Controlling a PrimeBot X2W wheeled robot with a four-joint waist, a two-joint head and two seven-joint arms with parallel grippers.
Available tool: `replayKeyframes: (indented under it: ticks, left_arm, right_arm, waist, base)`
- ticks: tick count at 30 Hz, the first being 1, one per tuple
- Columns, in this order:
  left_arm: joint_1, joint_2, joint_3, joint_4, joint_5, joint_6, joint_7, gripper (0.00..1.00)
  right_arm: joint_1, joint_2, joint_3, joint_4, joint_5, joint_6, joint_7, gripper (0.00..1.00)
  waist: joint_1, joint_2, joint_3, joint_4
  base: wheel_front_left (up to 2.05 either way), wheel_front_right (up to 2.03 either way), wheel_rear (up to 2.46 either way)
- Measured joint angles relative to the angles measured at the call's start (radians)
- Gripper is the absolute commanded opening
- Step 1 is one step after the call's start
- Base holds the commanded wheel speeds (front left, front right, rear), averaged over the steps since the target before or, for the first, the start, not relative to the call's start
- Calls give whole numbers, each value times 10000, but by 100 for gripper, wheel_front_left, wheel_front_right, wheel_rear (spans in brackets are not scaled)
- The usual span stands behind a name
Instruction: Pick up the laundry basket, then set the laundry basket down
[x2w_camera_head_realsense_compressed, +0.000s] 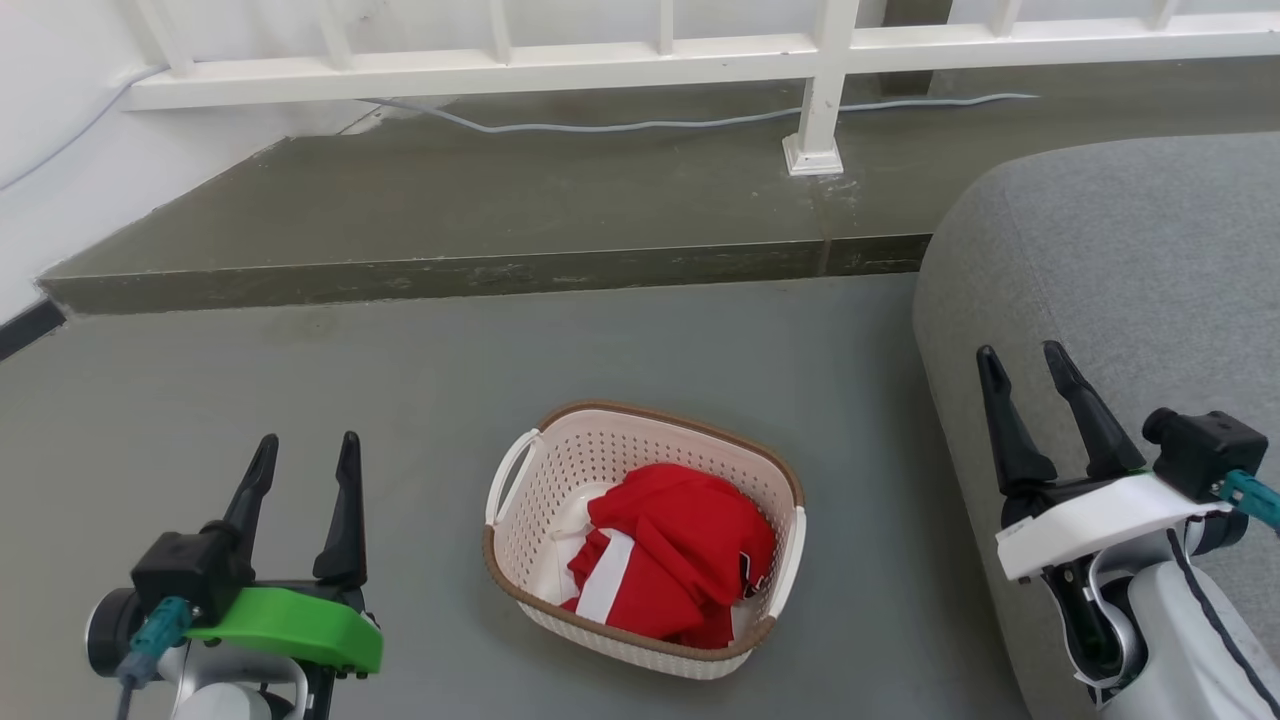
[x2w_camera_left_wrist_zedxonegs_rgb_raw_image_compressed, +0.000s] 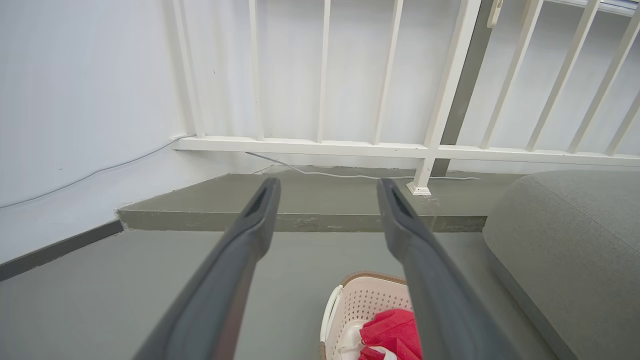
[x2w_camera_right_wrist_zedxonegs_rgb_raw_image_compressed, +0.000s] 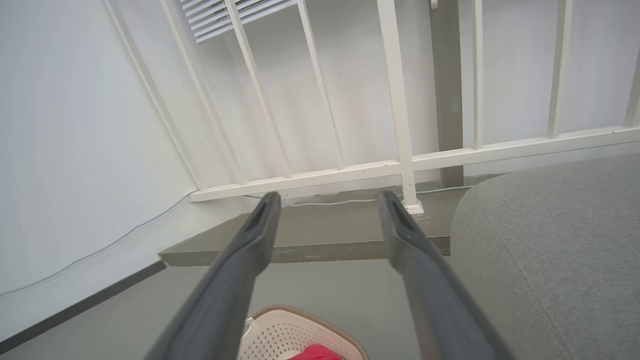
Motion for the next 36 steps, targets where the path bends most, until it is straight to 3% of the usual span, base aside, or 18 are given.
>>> replayKeyframes:
  ticks: [24, 36]
  left_arm:
    - [4, -186, 155, 75, 391, -102, -73, 100]
    - [-19, -267, 311, 117, 380, -134, -73, 100]
  right_arm:
    - [-73, 128, 77, 249, -472, 2, -86, 100]
    - [-321, 242, 10, 121, -462, 2, -88, 100]
  waist:
    - [0, 0, 23, -211]
    - [0, 0, 699, -470]
  base:
    - [0, 0, 0]
    - [0, 0, 0]
